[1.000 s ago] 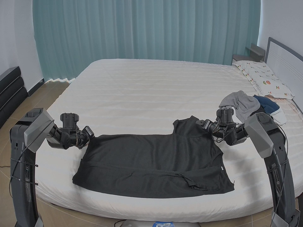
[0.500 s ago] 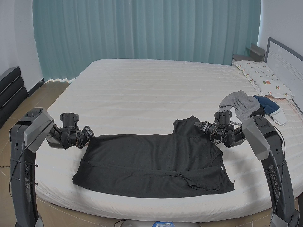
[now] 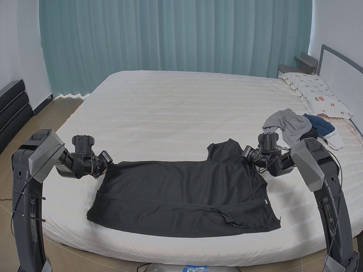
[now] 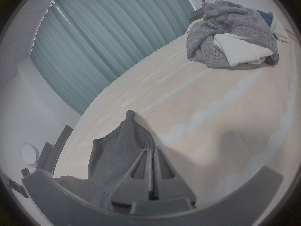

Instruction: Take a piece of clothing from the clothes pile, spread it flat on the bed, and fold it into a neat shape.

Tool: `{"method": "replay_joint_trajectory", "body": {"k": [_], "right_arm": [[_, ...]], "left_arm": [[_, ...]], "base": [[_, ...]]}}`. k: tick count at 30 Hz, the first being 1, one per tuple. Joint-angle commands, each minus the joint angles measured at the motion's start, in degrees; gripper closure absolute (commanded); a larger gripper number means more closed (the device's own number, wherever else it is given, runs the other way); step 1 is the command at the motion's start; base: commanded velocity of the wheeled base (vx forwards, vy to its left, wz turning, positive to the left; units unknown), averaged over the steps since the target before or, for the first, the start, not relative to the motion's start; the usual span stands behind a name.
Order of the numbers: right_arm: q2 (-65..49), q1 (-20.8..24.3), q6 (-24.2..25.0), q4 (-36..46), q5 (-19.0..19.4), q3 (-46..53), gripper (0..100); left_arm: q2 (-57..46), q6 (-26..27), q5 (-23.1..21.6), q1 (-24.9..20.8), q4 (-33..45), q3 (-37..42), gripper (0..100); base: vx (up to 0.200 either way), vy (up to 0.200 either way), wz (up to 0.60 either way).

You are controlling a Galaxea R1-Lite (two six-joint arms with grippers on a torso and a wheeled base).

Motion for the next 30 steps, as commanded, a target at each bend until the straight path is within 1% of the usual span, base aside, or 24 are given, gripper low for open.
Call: {"method": "replay_joint_trajectory", "body": {"k": [1, 8, 11, 12, 16, 24, 30], "right_arm": [[-1.1, -0.4, 0.0, -0.2, 0.0, 0.6, 100], [-4.4, -0.8, 0.2, -2.2, 0.7, 4.8, 100], [-4.1, -0.8, 0.2, -4.4, 0.7, 4.8, 100], [-3.6, -0.8, 0.2, -6.8, 0.8, 4.8, 100], [-2.5, -0.7, 0.2, -9.7, 0.7, 4.9, 100], [-2.7, -0.8, 0.0, -10.3, 0.6, 6.1, 100], [-3.8, -1.5, 0.2, -12.5, 0.7, 7.4, 100]], "left_arm": [[0.0, 0.0, 0.0, 0.0, 0.0, -0.2, 100], [-1.3, 0.1, 0.0, 0.6, -0.1, -0.5, 100], [-2.4, 0.1, 0.0, 0.6, 0.0, -0.2, 100], [-3.0, 0.1, 0.0, 0.6, 0.0, -0.1, 100], [-3.4, -0.3, 0.1, 1.0, 0.0, -0.1, 100], [-4.6, -1.8, 0.1, 1.8, 0.0, 0.1, 100], [-5.4, -2.2, 0.0, 2.8, 0.0, 1.0, 100]], "base": [[0.000, 0.000, 0.00], [0.000, 0.000, 0.00], [0.000, 0.000, 0.00], [0.000, 0.000, 0.00], [0.000, 0.000, 0.00], [0.000, 0.000, 0.00], [0.000, 0.000, 0.00]]}}
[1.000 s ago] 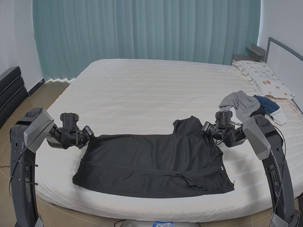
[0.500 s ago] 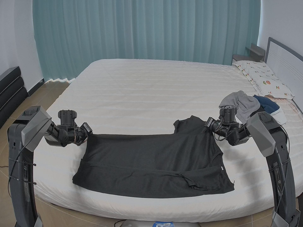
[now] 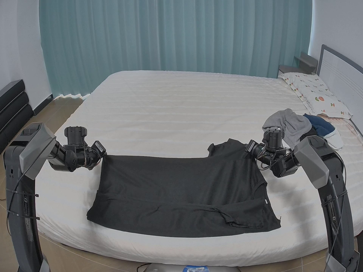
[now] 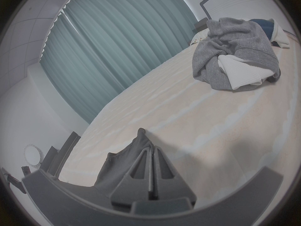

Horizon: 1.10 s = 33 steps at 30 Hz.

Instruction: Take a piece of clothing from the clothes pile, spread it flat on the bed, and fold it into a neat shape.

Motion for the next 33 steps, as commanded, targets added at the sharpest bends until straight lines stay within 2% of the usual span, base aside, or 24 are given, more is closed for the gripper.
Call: {"method": "replay_joint_trajectory", "body": {"k": [1, 4, 5, 11, 14, 15, 16, 25, 29, 33], "right_arm": [[-1.6, -0.5, 0.1, -0.6, 0.3, 1.7, 100], [-3.5, -0.9, 0.9, -0.7, 1.9, 4.7, 100], [-4.4, -1.0, 1.5, -0.7, 3.5, 6.2, 100], [-6.2, -1.8, 1.7, -0.6, 4.8, 9.0, 100], [-8.0, -2.3, 1.9, -0.2, 8.2, 11.6, 100], [-8.0, -2.3, 1.9, -0.2, 8.2, 11.6, 100], [-9.1, -2.7, 2.1, -0.2, 10.5, 12.9, 100], [-10.3, -3.0, 2.1, -0.6, 11.3, 14.7, 100], [-11.8, -3.2, 2.2, -0.3, 12.4, 15.5, 100], [-14.2, -3.6, 2.2, -0.7, 15.0, 19.7, 100]], "left_arm": [[-1.2, -0.1, -0.1, 0.7, -0.1, 0.9, 100], [-2.1, -0.3, -0.1, 1.1, -0.2, 1.6, 100], [-2.3, -0.3, -0.1, 1.0, -0.2, 2.0, 100], [-2.3, -0.2, -0.3, 1.1, 0.1, 2.6, 100], [-2.5, 0.3, -0.3, 1.1, -0.2, 3.0, 100], [-2.5, 0.3, -0.3, 1.1, -0.2, 3.0, 100], [-2.5, 0.3, -0.3, 1.1, -0.2, 2.8, 100], [-2.8, 0.1, -0.1, 1.1, -1.8, 3.2, 100], [-3.8, 0.6, -0.1, 1.1, -2.7, 6.0, 100], [-4.9, 0.6, -0.1, 1.6, -5.8, 8.4, 100]], "base": [[0.000, 0.000, 0.00], [0.000, 0.000, 0.00], [0.000, 0.000, 0.00], [0.000, 0.000, 0.00], [0.000, 0.000, 0.00], [0.000, 0.000, 0.00], [0.000, 0.000, 0.00], [0.000, 0.000, 0.00], [0.000, 0.000, 0.00], [0.000, 0.000, 0.00]]}}
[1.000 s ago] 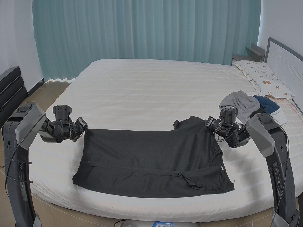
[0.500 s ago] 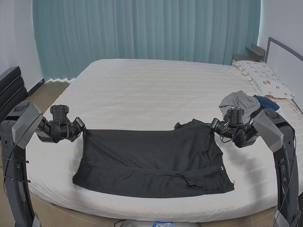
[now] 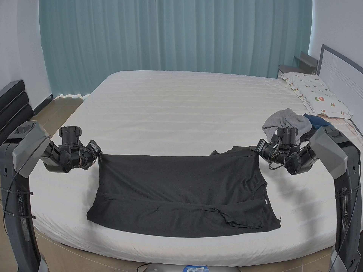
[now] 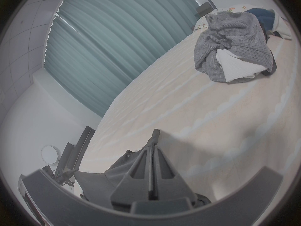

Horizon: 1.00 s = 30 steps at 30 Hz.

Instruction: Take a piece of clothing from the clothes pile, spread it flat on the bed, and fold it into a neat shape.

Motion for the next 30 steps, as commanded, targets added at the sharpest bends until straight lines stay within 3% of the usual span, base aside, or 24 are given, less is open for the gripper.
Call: {"method": "replay_joint_trajectory", "body": {"k": [1, 7, 12, 17, 18, 23, 30], "right_arm": [[-3.4, -0.3, 0.0, -0.3, 2.4, 4.3, 100], [-7.7, -1.3, -0.7, 0.0, 7.3, 10.7, 100], [-10.4, -3.0, -1.9, 0.6, 10.4, 16.0, 100], [-10.8, -4.1, -5.5, 0.6, 11.0, 20.2, 100], [-10.8, -4.6, -8.3, 0.6, 11.2, 22.4, 100], [-10.7, -4.8, -13.0, 0.2, 11.8, 26.8, 100], [-10.4, -4.5, -17.1, 0.5, 11.7, 29.2, 100]], "left_arm": [[-1.7, 0.1, 0.0, 0.5, -1.8, 3.0, 100], [-3.8, 3.0, -0.1, 1.2, -1.9, 6.5, 100], [-4.9, 8.9, -0.1, 1.3, -1.9, 10.5, 100], [-6.8, 13.2, -0.2, 1.3, -1.9, 15.3, 100], [-6.8, 15.9, -0.1, 1.3, -1.8, 17.0, 100], [-7.0, 23.8, 0.1, 1.3, -1.8, 22.1, 100], [-6.4, 27.8, 2.7, 1.1, -1.9, 25.0, 100]], "base": [[0.000, 0.000, 0.00], [0.000, 0.000, 0.00], [0.000, 0.000, 0.00], [0.000, 0.000, 0.00], [0.000, 0.000, 0.00], [0.000, 0.000, 0.00], [0.000, 0.000, 0.00]]}}
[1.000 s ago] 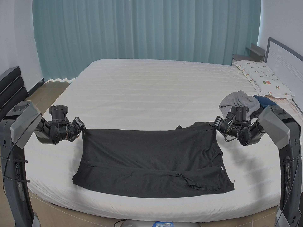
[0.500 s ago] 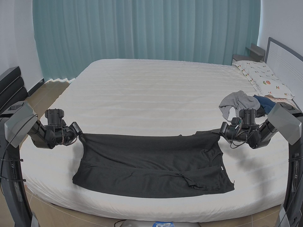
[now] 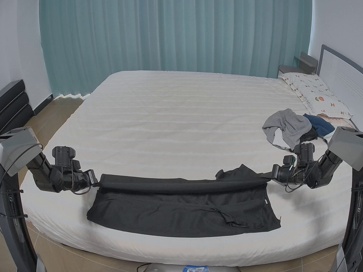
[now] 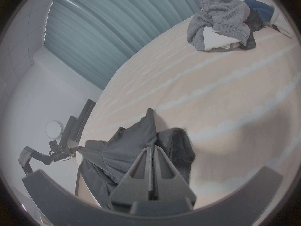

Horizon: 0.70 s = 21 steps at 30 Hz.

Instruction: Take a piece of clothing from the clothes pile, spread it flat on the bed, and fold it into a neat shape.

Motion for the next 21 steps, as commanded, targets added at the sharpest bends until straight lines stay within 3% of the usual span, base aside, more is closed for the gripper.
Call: {"method": "replay_joint_trajectory", "body": {"k": [1, 5, 15, 21], "right_arm": [[0.2, 0.1, -1.8, 0.1, -0.1, 2.1, 100], [0.5, 0.3, -5.4, 0.1, -0.5, 3.8, 100], [0.8, 0.5, -7.1, 0.2, -0.7, 5.4, 100], [0.8, 0.5, -11.9, 0.2, -1.1, 7.2, 100]], "left_arm": [[0.2, 0.7, 1.0, -0.1, -0.1, 1.6, 100], [0.2, 1.0, 1.1, 0.1, 0.2, 2.5, 100], [0.4, 4.0, 1.1, 0.1, 0.3, 4.4, 100], [0.6, 5.4, 1.9, 0.6, 0.3, 4.5, 100]], "base": [[0.000, 0.000, 0.00], [0.000, 0.000, 0.00], [0.000, 0.000, 0.00], [0.000, 0.000, 0.00]]}}
